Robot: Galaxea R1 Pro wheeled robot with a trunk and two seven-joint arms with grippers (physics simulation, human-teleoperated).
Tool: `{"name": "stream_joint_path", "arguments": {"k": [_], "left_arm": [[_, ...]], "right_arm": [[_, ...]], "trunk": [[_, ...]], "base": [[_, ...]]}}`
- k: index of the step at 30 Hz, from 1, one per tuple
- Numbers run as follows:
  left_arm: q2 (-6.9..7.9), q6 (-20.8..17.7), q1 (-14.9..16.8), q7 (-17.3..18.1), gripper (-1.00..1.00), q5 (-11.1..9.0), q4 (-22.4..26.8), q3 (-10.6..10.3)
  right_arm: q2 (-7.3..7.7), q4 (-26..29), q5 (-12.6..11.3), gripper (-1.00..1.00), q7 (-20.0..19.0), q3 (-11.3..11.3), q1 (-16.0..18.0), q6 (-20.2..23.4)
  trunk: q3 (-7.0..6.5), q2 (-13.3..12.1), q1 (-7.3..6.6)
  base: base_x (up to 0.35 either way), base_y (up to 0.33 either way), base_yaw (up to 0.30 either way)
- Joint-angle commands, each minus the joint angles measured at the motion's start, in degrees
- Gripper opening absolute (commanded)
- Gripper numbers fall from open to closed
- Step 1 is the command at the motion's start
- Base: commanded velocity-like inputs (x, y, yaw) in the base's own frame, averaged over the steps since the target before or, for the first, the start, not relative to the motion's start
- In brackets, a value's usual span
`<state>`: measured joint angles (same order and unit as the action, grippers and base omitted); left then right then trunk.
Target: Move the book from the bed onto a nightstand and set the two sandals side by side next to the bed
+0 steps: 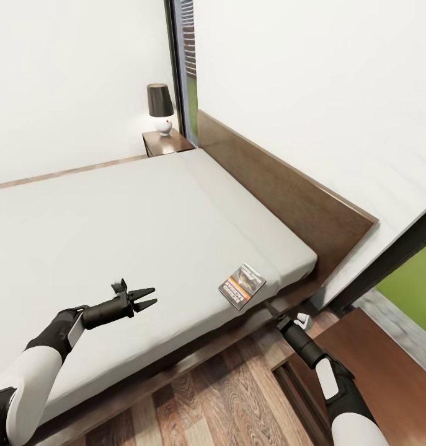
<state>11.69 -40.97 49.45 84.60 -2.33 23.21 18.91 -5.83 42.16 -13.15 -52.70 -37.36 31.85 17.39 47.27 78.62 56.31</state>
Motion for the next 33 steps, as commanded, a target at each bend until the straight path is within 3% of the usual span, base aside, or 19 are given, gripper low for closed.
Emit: {"name": "stream_joint_path", "arguments": {"k": [1,33], "left_arm": [[0.0,-0.6,0.03,0.21,1.0,0.04,-0.01,0.08],[-0.09,-0.6,0.03,0.21,1.0,0.04,-0.01,0.07]], "right_arm": [[-0.06,0.03,-0.21,1.0,-0.21,-0.25,0.05,0.54],[-0.15,0.03,-0.21,1.0,-0.21,-0.17,0.05,0.54]], "trunk": [[0.22,0.44,0.22],[5.97,13.27,7.25]], "base": [[0.0,0.0,0.0],[0.0,0.0,0.0]]}}
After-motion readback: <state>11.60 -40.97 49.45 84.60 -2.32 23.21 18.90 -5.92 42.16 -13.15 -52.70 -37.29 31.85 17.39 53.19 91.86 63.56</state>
